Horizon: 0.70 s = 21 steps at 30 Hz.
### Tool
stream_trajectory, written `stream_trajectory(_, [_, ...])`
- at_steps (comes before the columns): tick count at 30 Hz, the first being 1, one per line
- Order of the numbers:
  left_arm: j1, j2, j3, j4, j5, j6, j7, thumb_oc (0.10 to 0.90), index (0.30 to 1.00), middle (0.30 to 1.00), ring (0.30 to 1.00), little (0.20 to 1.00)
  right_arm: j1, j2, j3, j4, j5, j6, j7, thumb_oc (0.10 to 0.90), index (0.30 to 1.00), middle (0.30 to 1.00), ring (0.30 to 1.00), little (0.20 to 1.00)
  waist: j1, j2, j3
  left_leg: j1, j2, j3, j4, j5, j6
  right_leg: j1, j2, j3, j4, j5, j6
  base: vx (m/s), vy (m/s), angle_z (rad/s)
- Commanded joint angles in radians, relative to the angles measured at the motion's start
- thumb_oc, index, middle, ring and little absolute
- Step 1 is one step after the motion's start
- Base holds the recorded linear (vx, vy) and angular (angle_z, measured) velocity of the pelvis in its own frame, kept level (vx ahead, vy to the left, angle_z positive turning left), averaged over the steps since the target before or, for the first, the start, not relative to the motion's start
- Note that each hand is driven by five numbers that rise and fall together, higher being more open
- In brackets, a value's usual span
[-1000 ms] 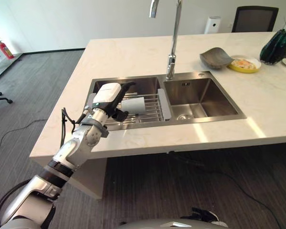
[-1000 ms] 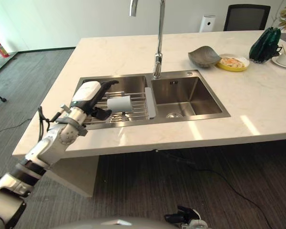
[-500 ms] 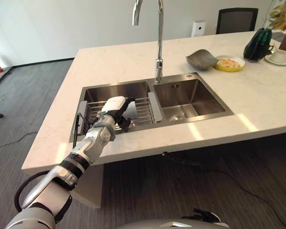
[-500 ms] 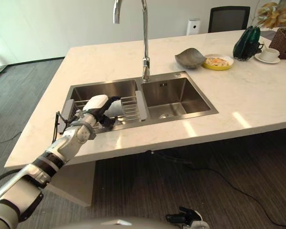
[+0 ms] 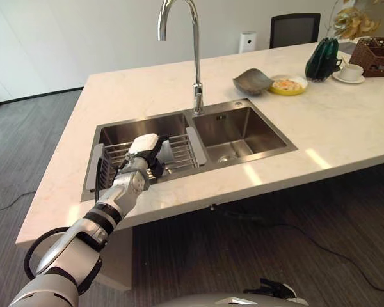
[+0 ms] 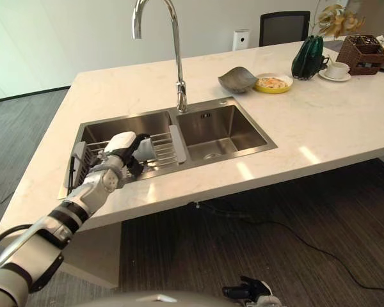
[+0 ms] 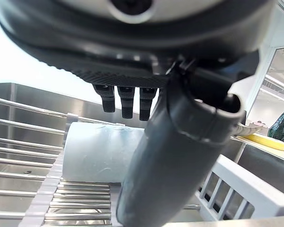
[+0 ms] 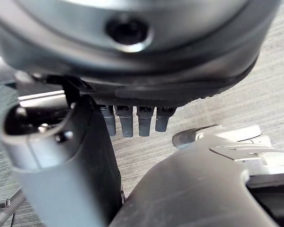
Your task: Place the dishes in the dishwasher.
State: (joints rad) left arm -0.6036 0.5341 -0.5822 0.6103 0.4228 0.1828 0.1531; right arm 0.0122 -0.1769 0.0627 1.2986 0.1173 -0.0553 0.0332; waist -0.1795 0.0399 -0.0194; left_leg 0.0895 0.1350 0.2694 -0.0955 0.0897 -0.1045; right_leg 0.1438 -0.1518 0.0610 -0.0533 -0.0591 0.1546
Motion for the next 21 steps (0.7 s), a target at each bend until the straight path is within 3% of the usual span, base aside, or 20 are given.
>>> stream_trajectory(1, [-0.234, 0.029, 0.071, 0.108, -0.028, -0.011, 0.087, 0.800, 0.900, 0.900, 0.900, 0.900, -0.018, 0.014, 0.050, 0.039, -0.036, -0.004, 0.009, 0.800, 0.900, 0.900, 0.900, 0.900, 0.009, -0.004, 0.039, 0.093, 0.076, -0.037, 0.008, -0.074, -0.065, -0.040, -0.017, -0.025, -0.034, 0.059, 0.047, 0.01, -0.017, -0.03])
stream_trajectory(15, [-0.329, -0.005, 0.039, 0.371, -0.051, 0.025, 0.026, 0.800, 0.900, 0.900, 0.900, 0.900, -0.025, 0.001, 0.052, 0.051, -0.044, 0.000, 0.014, 0.800, 0.900, 0.900, 0.900, 0.900, -0.022, 0.022, 0.039, 0.101, 0.072, -0.008, 0.008, -0.077, -0.066, -0.060, -0.011, 0.007, -0.034, 0.066, 0.049, 0.01, -0.010, -0.09])
stream_trajectory(21, [-0.344, -0.022, 0.028, 0.467, -0.026, 0.071, -0.022, 0.800, 0.900, 0.900, 0.900, 0.900, -0.023, 0.003, 0.047, 0.057, -0.038, 0.000, 0.016, 0.800, 0.900, 0.900, 0.900, 0.900, -0.026, 0.029, 0.039, 0.100, 0.071, -0.002, 0.008, -0.080, -0.065, -0.067, -0.010, 0.015, -0.034, 0.067, 0.049, 0.01, -0.010, -0.07])
